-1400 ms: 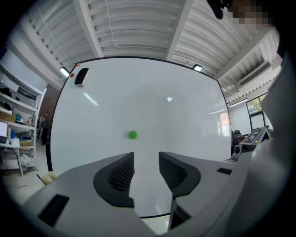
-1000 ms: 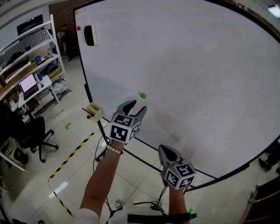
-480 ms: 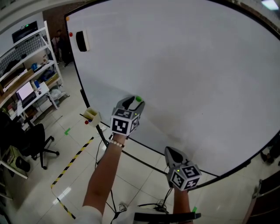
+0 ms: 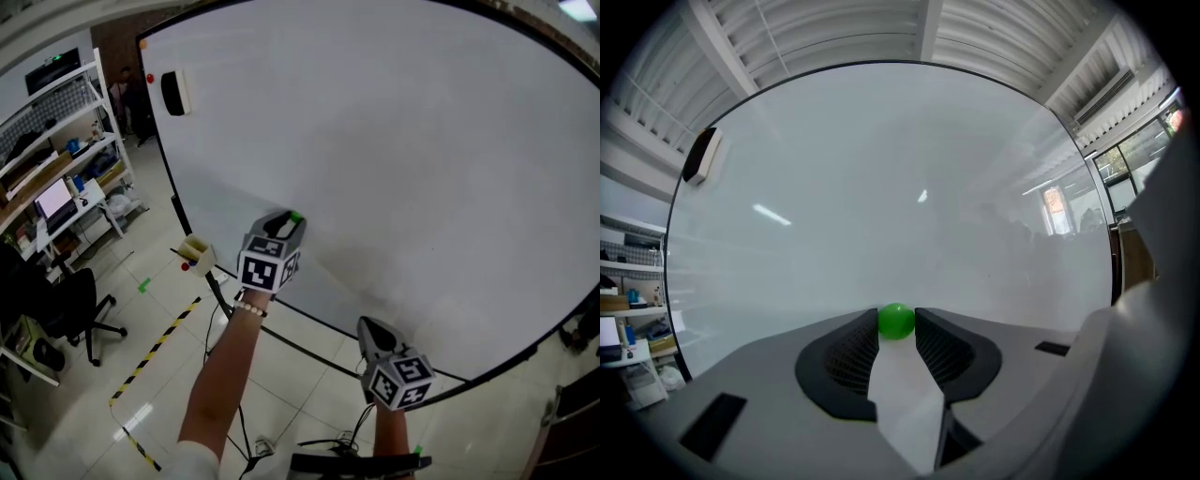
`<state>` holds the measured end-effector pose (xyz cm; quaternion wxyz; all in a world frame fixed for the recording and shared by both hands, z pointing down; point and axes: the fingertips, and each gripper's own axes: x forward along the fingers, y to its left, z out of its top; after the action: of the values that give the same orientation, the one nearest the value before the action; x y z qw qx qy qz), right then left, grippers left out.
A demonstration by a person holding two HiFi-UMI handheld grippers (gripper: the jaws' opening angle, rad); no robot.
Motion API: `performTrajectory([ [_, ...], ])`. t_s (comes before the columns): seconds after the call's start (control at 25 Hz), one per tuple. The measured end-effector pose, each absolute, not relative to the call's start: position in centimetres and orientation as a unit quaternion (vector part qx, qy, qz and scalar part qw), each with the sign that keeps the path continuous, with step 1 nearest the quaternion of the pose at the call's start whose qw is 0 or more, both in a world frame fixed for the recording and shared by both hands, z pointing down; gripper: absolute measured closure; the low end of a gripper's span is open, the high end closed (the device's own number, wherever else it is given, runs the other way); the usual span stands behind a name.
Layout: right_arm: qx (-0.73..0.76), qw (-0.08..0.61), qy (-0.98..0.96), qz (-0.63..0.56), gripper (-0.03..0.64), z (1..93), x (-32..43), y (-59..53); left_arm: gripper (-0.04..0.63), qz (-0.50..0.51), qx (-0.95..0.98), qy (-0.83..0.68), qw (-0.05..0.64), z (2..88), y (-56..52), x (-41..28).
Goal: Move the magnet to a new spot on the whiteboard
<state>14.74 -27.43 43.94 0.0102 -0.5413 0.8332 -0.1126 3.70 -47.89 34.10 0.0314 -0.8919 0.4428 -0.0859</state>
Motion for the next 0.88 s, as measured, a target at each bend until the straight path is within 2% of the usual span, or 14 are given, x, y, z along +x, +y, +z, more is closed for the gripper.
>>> performTrajectory([
  [0.4, -0.526, 0.011, 0.843, -0.11, 0.607, 43.6, 13.9, -27.3, 0.472, -0.067, -0.897, 0.436, 0.025, 33.1, -45.4, 3.0],
  [0.88, -0.434, -0.01, 0.896, -0.098, 0.607, 42.4, 4.5, -27.9, 0.472, -0.005, -0.882, 0.47, -0.033, 34.7, -32.2, -6.5],
])
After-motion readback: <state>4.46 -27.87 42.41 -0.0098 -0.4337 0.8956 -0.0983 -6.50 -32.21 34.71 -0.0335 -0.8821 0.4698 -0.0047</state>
